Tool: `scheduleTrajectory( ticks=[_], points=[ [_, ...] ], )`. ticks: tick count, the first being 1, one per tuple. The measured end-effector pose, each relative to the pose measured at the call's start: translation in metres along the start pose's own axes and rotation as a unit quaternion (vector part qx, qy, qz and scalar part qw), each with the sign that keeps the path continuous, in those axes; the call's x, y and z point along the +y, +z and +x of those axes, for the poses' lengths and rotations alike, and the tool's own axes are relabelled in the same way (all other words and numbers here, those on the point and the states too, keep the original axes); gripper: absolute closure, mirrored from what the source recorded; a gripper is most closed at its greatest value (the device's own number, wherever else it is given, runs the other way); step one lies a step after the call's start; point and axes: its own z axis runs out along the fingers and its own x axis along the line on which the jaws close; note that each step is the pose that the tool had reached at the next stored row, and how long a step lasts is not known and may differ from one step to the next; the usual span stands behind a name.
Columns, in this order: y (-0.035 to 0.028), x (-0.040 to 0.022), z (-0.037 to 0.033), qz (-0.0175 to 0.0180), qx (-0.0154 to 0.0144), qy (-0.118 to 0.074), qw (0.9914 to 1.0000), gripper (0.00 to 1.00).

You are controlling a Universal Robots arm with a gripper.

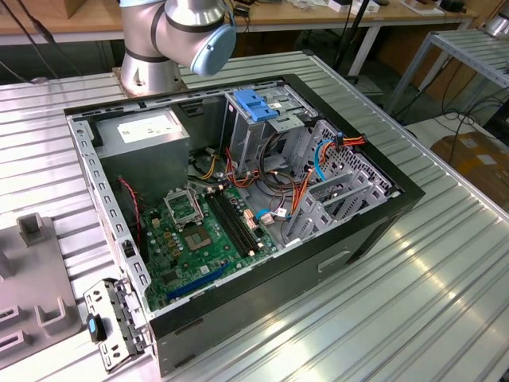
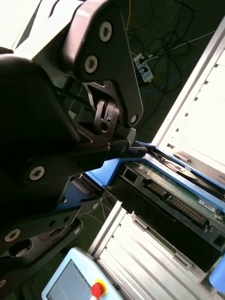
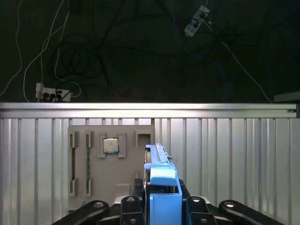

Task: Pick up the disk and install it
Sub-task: 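Pick up the disk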

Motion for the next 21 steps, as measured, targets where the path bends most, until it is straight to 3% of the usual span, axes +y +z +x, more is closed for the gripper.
scheduleTrajectory(
  ticks=[7,15,21],
  points=[
    [-0.0155,0.0003,-0.0007,-0.0005,0.0007,0.000,1.00000,0.63],
    [-0.0159,0.0003,-0.0007,-0.0004,0.0006,0.000,1.00000,0.63],
    [-0.0161,-0.0035,-0.0008,-0.0004,0.0006,0.000,1.00000,0.63]
  ],
)
